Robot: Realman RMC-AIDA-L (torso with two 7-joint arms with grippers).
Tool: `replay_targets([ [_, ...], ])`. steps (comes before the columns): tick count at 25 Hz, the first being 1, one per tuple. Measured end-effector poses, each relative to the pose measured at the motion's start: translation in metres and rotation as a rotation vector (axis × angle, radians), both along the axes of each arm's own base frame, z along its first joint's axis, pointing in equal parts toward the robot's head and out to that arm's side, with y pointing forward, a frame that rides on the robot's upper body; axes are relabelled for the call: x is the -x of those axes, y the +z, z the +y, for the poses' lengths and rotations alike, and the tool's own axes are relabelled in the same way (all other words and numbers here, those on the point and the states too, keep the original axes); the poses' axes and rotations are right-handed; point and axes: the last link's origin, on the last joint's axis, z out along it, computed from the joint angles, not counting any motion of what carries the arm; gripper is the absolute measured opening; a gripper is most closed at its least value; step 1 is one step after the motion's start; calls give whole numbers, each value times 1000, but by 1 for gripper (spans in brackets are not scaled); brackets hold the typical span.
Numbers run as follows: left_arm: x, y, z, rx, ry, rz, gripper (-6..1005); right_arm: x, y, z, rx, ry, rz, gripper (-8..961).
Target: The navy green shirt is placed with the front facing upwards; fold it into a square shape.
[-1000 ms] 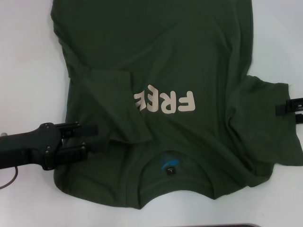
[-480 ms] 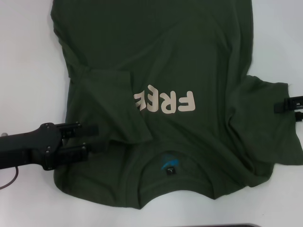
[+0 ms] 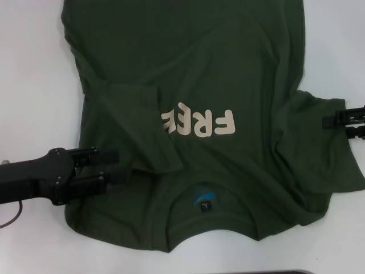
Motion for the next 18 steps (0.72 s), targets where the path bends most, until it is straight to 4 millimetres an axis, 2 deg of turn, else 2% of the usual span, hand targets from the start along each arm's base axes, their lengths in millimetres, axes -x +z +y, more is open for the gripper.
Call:
replay_targets([
  [18,-1,-1,0,0,-1,-3,612,2,-4,4,7,46,-16,754],
])
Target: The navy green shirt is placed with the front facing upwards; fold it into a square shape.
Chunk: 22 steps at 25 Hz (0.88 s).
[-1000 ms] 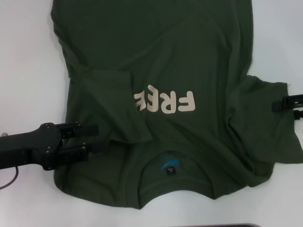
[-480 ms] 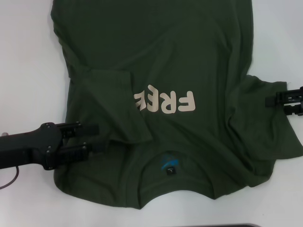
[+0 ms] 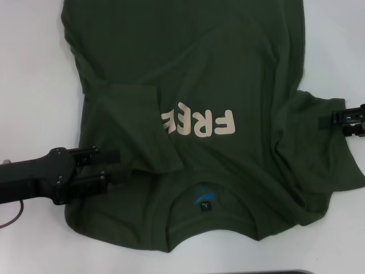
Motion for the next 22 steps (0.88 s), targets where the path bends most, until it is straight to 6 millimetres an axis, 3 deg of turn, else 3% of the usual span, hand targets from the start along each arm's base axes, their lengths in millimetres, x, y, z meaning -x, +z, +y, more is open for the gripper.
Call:
replay_targets([
  [22,-2,-1,1,0,-2,-5,612,8,-10,7,56,49,-49,726],
])
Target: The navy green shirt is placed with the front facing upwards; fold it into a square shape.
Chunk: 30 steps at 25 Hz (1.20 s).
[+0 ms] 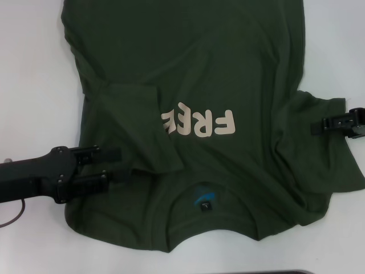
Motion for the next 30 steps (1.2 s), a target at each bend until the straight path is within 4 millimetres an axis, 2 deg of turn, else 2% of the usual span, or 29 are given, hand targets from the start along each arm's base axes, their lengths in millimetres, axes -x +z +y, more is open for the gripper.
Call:
replay_targets([
  [13,0,0,0,-1,1,0,612,5,-2,-3,28,-48,30,709],
  [18,0,0,1,-1,-1,0,612,5,-1,-3,35,-51,30,476],
  [30,-3,1,4,-2,-9,-1,612,0,5,-6,30,-74,20,194],
])
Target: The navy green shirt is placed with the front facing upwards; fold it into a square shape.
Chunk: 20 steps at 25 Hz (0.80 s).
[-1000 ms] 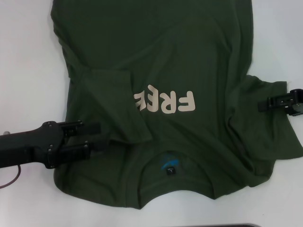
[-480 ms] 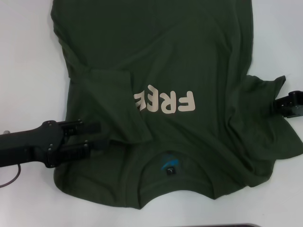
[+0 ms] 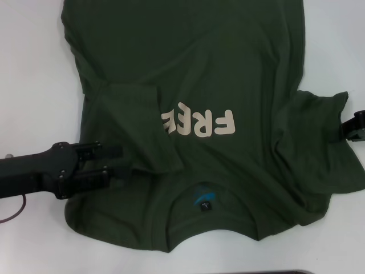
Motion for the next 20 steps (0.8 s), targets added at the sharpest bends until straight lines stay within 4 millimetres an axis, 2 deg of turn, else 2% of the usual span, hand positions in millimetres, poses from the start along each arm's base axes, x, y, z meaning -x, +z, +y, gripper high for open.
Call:
replay_targets([
  [5,1,1,0,-1,6,0,613,-2,7,-2,4,-6,0,31],
  [14,2,4,1,-16,18,-4,612,-6,49,-7,-65,-64,-23,14],
  [20,2,5,2,-18,17,-3,612,-7,68,-8,-100,-88,-37,13],
])
